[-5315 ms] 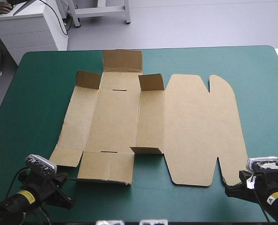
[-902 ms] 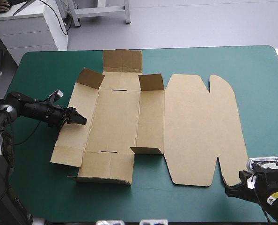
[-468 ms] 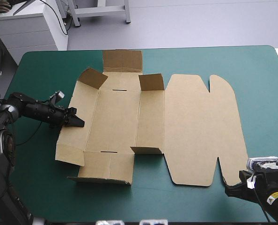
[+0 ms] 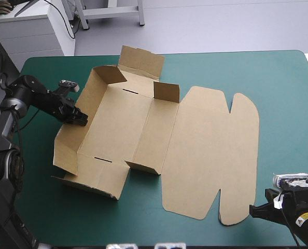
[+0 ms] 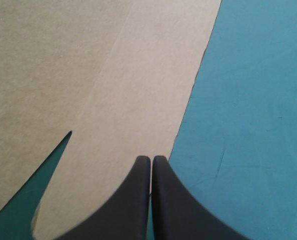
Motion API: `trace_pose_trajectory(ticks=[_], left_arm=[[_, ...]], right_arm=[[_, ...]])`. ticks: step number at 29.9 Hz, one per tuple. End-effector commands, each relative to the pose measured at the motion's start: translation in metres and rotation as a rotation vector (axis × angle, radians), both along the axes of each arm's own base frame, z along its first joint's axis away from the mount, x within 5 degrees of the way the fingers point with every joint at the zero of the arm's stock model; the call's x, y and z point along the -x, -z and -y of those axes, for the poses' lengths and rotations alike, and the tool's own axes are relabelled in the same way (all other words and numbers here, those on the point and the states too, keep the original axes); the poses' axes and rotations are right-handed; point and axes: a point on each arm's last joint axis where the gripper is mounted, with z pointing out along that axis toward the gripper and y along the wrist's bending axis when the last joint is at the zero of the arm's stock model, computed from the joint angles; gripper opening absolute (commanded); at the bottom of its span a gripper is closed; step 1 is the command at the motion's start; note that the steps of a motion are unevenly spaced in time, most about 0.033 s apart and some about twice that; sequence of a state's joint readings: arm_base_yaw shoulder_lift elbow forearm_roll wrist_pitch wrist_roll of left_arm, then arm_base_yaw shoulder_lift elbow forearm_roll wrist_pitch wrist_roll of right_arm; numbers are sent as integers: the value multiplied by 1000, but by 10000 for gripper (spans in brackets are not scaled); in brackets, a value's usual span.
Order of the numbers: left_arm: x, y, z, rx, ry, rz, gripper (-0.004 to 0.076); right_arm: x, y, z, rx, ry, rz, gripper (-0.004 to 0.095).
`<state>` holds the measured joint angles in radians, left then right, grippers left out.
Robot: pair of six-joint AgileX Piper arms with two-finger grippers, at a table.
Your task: Fold the box
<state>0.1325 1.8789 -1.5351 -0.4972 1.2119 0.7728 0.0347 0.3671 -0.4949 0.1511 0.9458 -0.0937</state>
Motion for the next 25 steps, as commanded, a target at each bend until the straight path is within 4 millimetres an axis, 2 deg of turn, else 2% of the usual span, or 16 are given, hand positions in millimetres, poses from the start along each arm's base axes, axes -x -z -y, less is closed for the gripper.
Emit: trace_pose_trajectory(ticks=[1,7,13,18,25], left_arm=[[8,-52,29,-92,163,112,-8],[2,-91,88,-250,350,335,-8],[7,-124,151,-396,488,603,-8],[21,-139,198,-477,598,772,-8],[58,-146,258,-617,792,904,-8]], right_arm=[[-4,-12,0,-6,1,71,-4],[-4,-12,0,-6,1,71,-4],[-4,-12,0,-3,2,71,-4],[-4,-12,1,8,5,76,-4],[-4,-12,2,18,7,80,-4]])
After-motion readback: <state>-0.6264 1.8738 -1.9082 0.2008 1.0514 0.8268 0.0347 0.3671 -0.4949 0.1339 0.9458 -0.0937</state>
